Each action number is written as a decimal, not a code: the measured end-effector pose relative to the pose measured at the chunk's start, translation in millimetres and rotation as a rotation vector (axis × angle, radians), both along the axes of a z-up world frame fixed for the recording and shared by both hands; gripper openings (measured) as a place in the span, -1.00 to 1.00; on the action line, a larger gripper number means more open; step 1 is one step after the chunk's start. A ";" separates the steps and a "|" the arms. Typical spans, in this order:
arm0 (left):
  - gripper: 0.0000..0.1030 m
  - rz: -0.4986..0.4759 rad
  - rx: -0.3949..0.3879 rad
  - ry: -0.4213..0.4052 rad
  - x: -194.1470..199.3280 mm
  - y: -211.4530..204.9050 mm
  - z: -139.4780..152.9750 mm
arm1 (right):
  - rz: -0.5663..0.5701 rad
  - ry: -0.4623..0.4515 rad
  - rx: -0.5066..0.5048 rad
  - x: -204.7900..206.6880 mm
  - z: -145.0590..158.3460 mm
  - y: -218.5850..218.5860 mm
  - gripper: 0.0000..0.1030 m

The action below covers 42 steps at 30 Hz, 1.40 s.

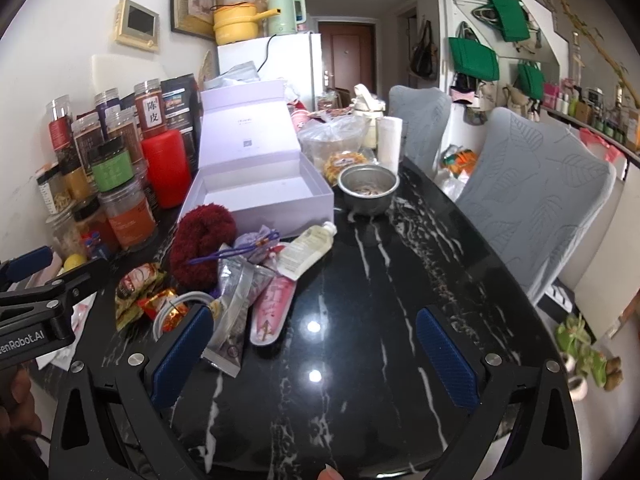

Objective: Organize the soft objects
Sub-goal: 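Move both tools toward the pile of items beside the white box, then grasp the brown-and-green snack bag with the left gripper while the right gripper approaches the cream lotion tube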

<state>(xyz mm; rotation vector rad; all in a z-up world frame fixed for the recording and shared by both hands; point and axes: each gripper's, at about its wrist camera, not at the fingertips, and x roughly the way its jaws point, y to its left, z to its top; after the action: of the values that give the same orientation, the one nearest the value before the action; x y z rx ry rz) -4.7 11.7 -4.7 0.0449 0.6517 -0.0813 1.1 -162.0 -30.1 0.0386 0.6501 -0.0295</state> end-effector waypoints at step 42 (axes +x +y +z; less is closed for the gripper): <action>1.00 -0.055 -0.110 0.251 108.9 49.5 -94.6 | 0.126 0.169 0.102 89.7 -55.0 9.3 1.00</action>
<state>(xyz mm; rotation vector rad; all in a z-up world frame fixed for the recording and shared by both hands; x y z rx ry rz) 104.2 61.2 -99.3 -0.0548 0.8962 -0.1776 90.7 -152.6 -85.1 0.0942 0.8218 0.1227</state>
